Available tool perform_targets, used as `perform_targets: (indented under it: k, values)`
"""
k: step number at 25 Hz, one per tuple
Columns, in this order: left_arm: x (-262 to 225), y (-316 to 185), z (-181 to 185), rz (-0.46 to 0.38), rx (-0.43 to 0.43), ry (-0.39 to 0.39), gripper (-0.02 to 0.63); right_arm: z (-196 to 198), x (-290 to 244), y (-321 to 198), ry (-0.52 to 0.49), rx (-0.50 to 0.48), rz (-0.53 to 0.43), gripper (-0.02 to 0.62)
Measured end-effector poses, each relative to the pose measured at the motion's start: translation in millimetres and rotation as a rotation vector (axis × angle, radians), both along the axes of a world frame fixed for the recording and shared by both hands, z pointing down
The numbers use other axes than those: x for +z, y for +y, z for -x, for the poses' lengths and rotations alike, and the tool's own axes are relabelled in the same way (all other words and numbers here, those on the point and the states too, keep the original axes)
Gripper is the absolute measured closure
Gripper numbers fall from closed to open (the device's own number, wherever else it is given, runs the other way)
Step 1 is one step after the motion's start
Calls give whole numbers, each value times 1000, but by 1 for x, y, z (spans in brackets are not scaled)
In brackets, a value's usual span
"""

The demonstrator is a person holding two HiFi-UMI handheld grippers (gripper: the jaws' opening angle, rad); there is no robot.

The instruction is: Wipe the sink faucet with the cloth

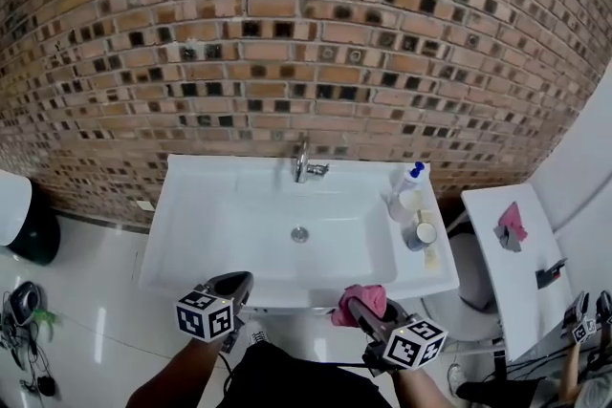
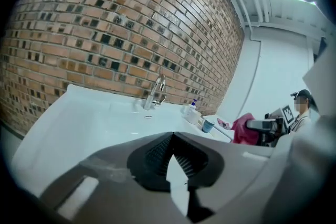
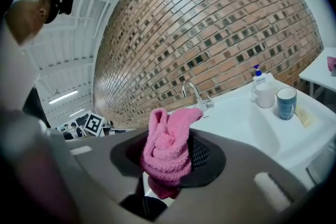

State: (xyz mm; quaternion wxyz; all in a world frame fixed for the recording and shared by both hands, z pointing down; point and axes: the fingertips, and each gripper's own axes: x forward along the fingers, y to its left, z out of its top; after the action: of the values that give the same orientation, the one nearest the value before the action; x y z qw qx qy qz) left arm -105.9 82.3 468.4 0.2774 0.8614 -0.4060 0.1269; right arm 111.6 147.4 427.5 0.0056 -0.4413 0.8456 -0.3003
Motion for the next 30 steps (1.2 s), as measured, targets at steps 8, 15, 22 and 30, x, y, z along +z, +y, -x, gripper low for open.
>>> perform_targets:
  k: [8,15,22,30]
  values:
    - [16,44,-22,35,3,-28,601,-21,15,60,109,-11,-9,462]
    - [17,58,-26,29,-8,-41,601,-26,18,79,123,-27,-22,462]
    - [11,64,-26,14,-20,-48,601,-26,21,85,134,-23,-35,466]
    - [13,69,-27,17,-27,-51,601,-24,22,87,142,-30,-47,466]
